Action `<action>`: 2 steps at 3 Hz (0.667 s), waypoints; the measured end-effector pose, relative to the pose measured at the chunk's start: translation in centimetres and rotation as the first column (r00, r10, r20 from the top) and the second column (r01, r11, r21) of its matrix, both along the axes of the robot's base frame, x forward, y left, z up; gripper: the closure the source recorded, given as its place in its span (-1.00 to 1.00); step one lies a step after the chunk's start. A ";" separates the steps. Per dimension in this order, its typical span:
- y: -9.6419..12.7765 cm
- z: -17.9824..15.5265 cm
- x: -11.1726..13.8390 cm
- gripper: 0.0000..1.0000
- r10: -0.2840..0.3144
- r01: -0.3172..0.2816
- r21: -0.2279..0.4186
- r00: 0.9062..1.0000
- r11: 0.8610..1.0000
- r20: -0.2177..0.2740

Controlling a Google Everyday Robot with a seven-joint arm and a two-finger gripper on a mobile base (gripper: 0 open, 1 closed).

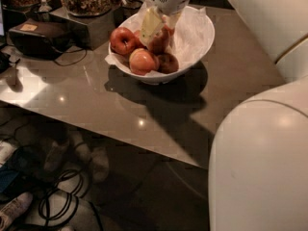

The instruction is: Pick apple from white bowl

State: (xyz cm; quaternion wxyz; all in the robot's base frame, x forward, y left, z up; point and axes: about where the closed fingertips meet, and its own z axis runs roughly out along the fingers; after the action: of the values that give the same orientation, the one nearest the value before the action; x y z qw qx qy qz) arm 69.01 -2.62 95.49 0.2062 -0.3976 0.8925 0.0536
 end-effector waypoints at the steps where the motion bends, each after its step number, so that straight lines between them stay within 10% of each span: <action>1: 0.0 -0.7 0.3 -0.28 -0.004 0.004 -0.002 1.000 1.000 -0.013; 2: 0.0 -1.3 0.4 -0.24 -0.004 0.004 -0.006 1.000 1.000 -0.024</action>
Offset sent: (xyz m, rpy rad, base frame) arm 0.0018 -0.0038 -0.0236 -0.0175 0.0521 -0.0083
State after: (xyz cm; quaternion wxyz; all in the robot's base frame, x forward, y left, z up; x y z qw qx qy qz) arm 69.39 -2.60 94.17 0.1942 -0.3957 0.8959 0.0554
